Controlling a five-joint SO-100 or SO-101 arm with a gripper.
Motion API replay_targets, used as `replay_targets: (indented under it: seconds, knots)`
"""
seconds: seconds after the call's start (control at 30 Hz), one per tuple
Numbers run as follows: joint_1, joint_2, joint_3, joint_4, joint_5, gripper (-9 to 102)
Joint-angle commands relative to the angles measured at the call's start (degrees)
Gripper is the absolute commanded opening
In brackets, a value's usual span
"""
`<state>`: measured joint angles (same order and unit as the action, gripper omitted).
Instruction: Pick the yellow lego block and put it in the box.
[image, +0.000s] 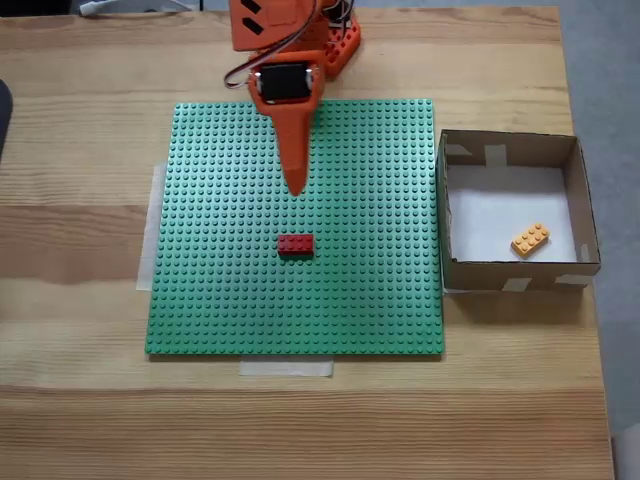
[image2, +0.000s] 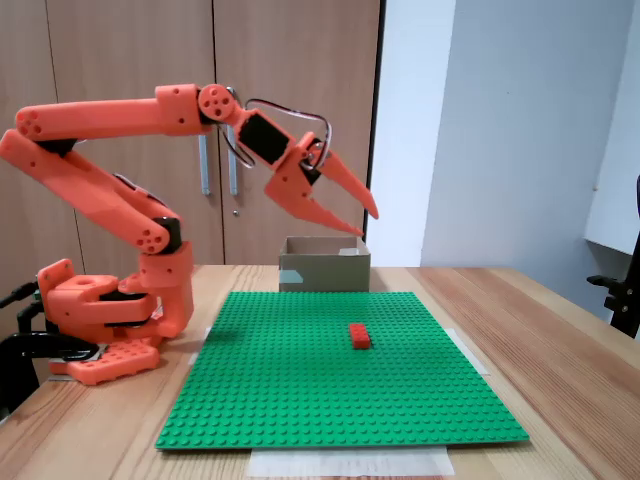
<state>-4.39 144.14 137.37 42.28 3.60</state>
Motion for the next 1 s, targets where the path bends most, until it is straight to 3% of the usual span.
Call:
replay_targets:
  seconds: [0.0,0.3,0.6,0.97]
  knots:
    - [1.1,3.6,1.6,-1.3,-0.1,11]
    - [2.1,11.2,10.8,-3.0,-0.7,8]
    - [3.4,19.6,17.7,-0.9,-0.8,-1]
    - [5.4,26.6,25.2,0.2,-1.8,-1]
